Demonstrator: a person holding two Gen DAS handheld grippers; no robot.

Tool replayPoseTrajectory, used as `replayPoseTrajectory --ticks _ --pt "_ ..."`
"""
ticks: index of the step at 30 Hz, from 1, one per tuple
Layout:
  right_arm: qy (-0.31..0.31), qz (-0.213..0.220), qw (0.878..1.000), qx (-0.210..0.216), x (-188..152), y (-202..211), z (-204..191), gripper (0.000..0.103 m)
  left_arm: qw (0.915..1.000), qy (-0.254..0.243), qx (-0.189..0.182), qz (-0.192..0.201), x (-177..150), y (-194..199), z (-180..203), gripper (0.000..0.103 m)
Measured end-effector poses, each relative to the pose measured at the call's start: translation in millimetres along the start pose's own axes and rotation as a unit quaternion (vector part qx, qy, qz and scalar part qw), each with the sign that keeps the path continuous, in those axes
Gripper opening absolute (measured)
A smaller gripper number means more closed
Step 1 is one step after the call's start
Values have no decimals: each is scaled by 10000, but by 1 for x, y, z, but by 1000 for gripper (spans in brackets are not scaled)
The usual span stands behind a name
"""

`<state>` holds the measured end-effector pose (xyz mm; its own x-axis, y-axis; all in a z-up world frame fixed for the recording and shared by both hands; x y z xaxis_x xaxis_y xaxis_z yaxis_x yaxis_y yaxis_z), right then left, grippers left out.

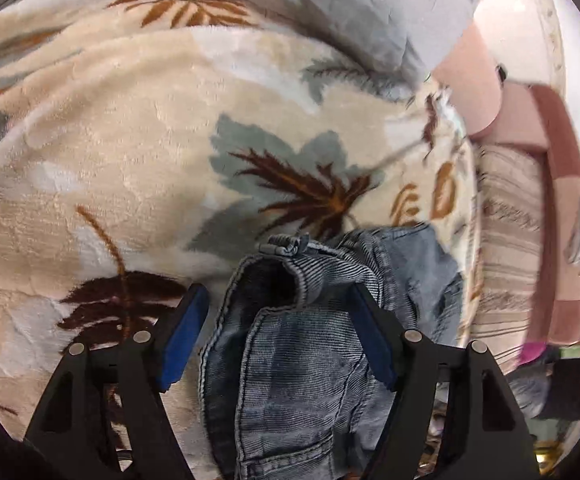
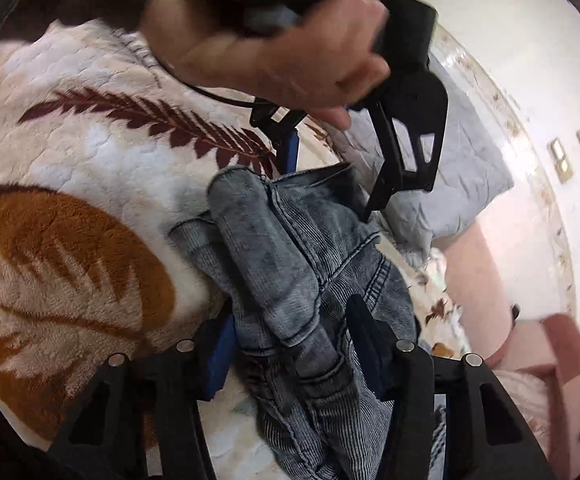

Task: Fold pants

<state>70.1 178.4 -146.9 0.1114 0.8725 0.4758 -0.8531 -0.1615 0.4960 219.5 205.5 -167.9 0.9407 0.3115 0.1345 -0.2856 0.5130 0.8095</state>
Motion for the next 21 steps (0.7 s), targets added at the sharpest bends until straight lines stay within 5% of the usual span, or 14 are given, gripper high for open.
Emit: replayPoseTrajectory --ticks 5,6,8,10,16,21 --pt "106 40 9999 -74 2 -2 -4 51 9995 -154 -221 -156 -13 -7 10 73" --pt "90 41 9999 -29 2 -3 -3 42 9990 -231 -324 -182 -16 -8 15 69" --pt "91 62 9999 38 3 -5 -1 28 9982 -524 -283 12 -20 -6 25 34" --pt "-62 107 9999 120 4 -4 7 21 9981 -541 -267 114 -20 -1 30 19" --pt "-831 369 9958 72 5 19 59 19 9950 -787 -361 497 -22 35 70 17" --pt "-2378 293 9699 444 -27 39 124 19 9891 -1249 -377 676 -32 50 135 17"
Point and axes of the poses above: each gripper's, at about its wrist camera, not at the fingertips, and y roughly against the way its jaws point, z to its right, x to its top, the point moved 9 cm from there along -y, roughly the way its jaws point, and after that the axes turned 5 degrees about z, right-handed, at the moved point
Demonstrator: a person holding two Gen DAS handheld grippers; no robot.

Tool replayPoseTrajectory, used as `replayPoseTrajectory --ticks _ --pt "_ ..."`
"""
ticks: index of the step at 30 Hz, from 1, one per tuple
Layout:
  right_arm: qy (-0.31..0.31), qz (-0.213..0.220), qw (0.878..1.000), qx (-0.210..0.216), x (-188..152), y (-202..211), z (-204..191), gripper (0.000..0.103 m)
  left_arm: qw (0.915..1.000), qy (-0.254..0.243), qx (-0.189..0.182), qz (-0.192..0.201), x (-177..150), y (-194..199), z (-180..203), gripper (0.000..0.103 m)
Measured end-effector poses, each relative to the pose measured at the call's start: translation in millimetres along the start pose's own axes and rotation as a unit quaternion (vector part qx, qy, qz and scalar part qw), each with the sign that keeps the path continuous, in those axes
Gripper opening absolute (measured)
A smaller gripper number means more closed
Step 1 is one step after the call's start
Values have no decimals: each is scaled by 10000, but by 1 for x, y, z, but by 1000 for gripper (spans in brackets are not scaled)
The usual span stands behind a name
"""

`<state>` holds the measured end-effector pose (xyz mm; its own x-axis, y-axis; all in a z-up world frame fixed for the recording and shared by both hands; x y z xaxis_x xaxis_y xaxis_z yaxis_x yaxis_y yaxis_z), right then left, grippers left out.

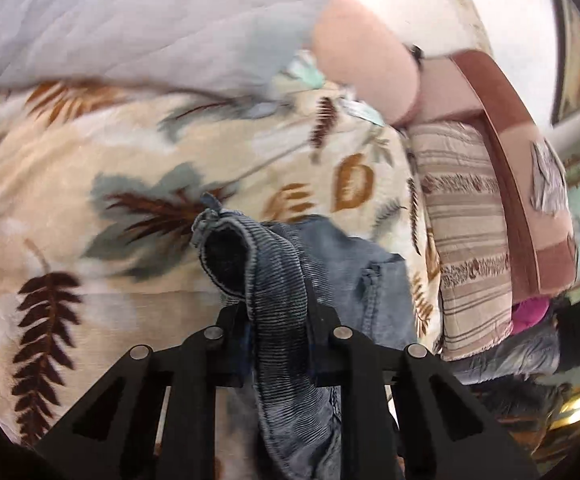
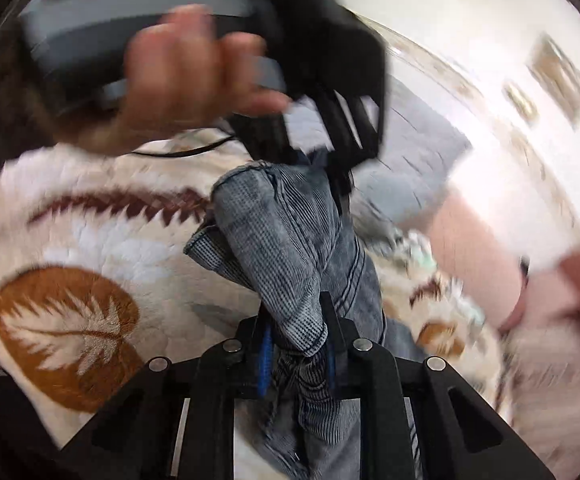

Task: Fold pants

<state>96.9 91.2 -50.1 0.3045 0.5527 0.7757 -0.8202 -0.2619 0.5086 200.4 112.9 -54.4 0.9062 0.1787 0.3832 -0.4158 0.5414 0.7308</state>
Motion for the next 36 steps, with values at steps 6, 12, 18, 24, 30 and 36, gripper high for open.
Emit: replayPoseTrajectory --ticks 6,12,18,24,30,36 --pt "-2322 -375 9712 379 -48 19 102 20 9983 -510 -33 -277 -6 -52 88 19" --pt "-4615 -1169 8752 859 -163 14 163 27 9900 -849 353 -1067 -44 -155 147 29" --pt "-5227 -857 8315 1672 -183 25 180 37 9786 -1446 805 -1219 -54 -169 183 33" --pt "-5428 -425 8221 1663 -196 51 206 65 9600 -2477 1124 -659 -23 -115 178 75" --pt "-5795 -528 7962 1658 -209 43 215 66 9571 -2191 1447 -1225 -19 -144 131 75" --pt "-5716 -661 7987 1758 -207 35 213 66 9420 -2868 1166 -1292 -26 -171 164 75"
Point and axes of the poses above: each gripper's, at about its wrist camera, not at the fingertips, and y roughly against the way its jaws point, z to its right, x to its top, the point moved 9 cm from there along -y, roughly the way its jaws point, and after that the axes turned 5 degrees about z, right-handed, at the moved point
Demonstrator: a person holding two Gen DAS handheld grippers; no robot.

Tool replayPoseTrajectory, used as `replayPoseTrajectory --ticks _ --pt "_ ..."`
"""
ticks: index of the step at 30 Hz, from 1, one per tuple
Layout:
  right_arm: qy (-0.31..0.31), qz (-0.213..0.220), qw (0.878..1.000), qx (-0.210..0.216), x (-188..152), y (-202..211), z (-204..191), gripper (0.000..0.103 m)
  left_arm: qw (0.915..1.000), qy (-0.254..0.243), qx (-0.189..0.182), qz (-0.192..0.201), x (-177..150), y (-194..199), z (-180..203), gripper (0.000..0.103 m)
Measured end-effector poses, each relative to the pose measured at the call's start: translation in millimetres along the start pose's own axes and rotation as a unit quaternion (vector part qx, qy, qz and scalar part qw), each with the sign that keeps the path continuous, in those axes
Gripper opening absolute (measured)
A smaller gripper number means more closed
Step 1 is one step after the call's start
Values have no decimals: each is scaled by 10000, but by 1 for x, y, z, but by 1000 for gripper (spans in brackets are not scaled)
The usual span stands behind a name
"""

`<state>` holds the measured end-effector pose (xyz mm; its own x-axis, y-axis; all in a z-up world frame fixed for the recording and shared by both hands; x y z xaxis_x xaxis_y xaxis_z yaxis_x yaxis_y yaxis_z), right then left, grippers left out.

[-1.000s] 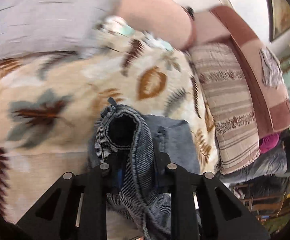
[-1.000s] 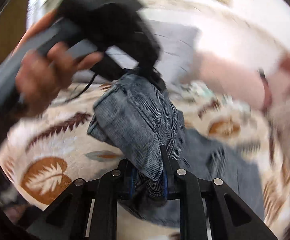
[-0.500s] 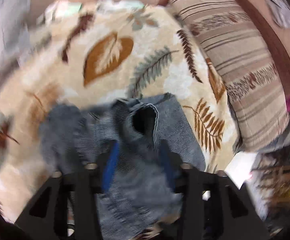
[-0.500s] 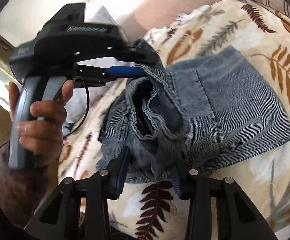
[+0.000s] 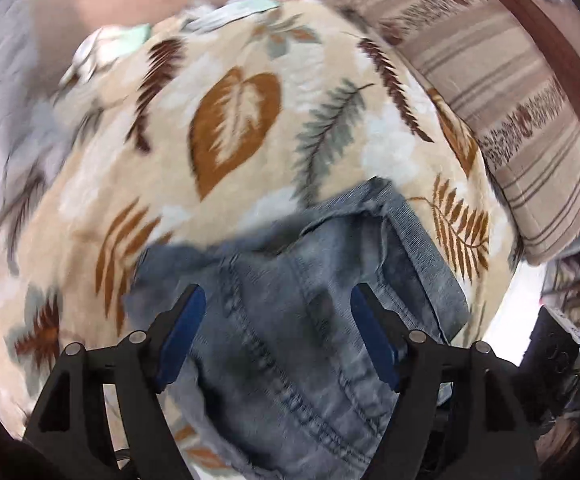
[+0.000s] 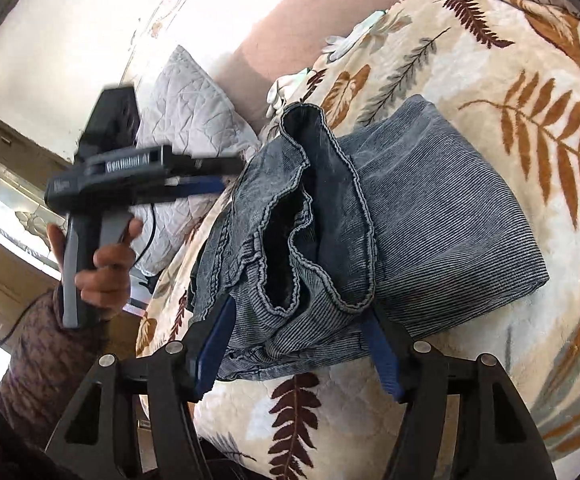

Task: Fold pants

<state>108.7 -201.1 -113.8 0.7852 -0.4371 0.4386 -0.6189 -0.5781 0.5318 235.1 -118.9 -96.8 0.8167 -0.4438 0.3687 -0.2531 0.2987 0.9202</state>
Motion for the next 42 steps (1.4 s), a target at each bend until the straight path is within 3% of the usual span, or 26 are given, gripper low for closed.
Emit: replayPoseTrajectory --ticks 11,26,27,28,29,30,32,33,35,38,42 --pt "28 -15 10000 -52 3 -8 1 66 9988 -461 175 -34 6 -16 18 75" --pt "-259 125 9996 14 8 -12 4 66 9989 -329 331 -14 1 -28 10 75" --pt "-287 129 9995 17 9 -12 4 62 9993 -244 298 -35 -2 -31 9 74" --pt "-292 137 9995 39 9 -12 4 55 9998 -93 182 -58 -7 -35 10 62" --pt "-245 105 9996 88 10 -12 0 29 9998 -4 174 -31 -9 -36 9 58" --pt "-184 82 9998 89 10 -11 -3 15 9996 97 218 138 -11 -33 6 55" --pt "-139 138 9996 218 12 -5 -9 14 9988 354 53 320 -12 -25 5 42" --pt "-157 181 9992 331 14 -1 -13 13 9967 652 -329 346 -12 -17 9 18" --pt "-230 263 9981 507 20 7 -18 12 9945 877 -413 398 -8 -7 11 19" --pt "-375 500 9950 775 37 26 -21 12 9952 786 -317 486 4 2 26 19" --pt "-540 949 9914 723 59 54 -2 11 9942 740 -357 690 34 4 58 19"
Point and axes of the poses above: each gripper's, at about its wrist camera, not at the fingertips, and y roughly against the way its jaws point, z to its right, x to its top, the point moved 9 cm from there along -y, roughly the way its jaws point, and after that the axes turned 5 degrees about z, right-handed, at the moved point
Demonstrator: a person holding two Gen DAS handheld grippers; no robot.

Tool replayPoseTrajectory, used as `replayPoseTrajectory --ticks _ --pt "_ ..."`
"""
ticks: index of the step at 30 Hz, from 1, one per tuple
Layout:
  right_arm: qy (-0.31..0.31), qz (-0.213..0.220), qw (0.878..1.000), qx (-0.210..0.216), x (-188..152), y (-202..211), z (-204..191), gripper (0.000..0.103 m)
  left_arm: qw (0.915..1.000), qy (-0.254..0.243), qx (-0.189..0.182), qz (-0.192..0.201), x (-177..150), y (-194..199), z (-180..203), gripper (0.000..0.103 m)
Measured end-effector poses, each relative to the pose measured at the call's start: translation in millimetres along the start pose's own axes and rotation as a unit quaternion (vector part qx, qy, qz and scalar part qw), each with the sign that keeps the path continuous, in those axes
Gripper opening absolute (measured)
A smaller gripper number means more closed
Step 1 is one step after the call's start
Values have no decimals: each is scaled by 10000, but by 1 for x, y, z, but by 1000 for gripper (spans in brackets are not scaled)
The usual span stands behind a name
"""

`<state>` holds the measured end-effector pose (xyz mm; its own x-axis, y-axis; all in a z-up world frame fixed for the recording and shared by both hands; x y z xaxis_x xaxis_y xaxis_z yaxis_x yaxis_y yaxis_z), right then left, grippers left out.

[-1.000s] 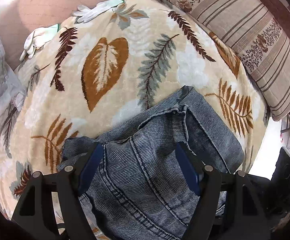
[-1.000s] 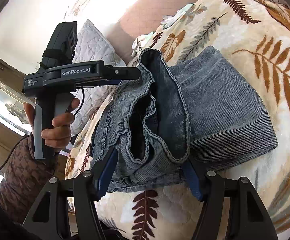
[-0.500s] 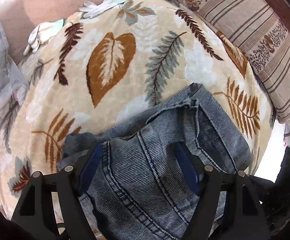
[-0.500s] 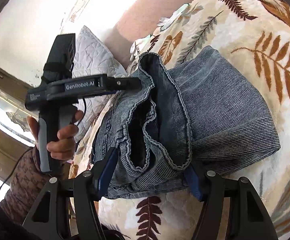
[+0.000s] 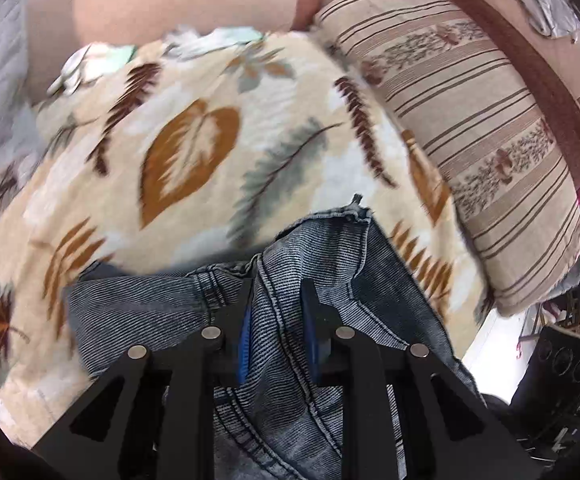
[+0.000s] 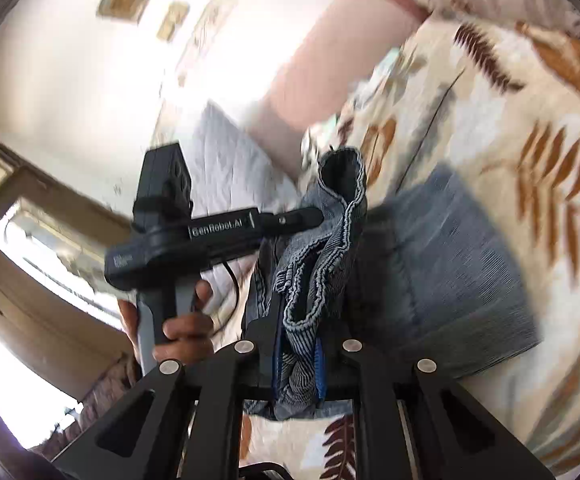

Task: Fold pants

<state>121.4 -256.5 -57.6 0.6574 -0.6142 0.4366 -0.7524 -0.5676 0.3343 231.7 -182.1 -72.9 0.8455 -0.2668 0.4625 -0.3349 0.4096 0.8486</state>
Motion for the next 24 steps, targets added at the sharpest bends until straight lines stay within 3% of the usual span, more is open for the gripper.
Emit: replayPoseTrajectory --ticks 4,7,10,14,16,19,24 --pt "-442 181 9977 -490 8 17 53 11 9995 -24 185 -245 1 -42 20 21" --pt "-619 -221 9930 -977 -11 8 92 12 9975 -146 542 -426 -11 -65 22 21" --pt "-543 -285 9936 -953 -11 12 91 17 9976 -284 585 -243 -11 -49 27 21" --pt "-168 8 9947 -1011 15 31 78 23 9996 223 187 6 -8 -5 12 29" --pt "-120 155 9952 -964 29 36 75 23 9982 429 265 330 -8 20 -6 52" --pt "-23 151 9963 -849 45 29 62 24 9951 716 403 551 -17 42 -39 53" --pt "144 -414 9960 -780 52 -29 48 44 9842 1681 299 457 -54 58 -90 53"
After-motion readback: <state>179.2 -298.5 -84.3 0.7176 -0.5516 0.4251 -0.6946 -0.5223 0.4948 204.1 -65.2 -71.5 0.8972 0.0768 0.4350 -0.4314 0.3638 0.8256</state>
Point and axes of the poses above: each gripper's, at about its wrist camera, not at the fingertips, and y roughly against the way its jaws point, z to its right, x to its top, the point moved 9 cm from there along -y, roughly the way its jaws point, and after that the axes turned 5 degrees about z, right-handed, at the moved point
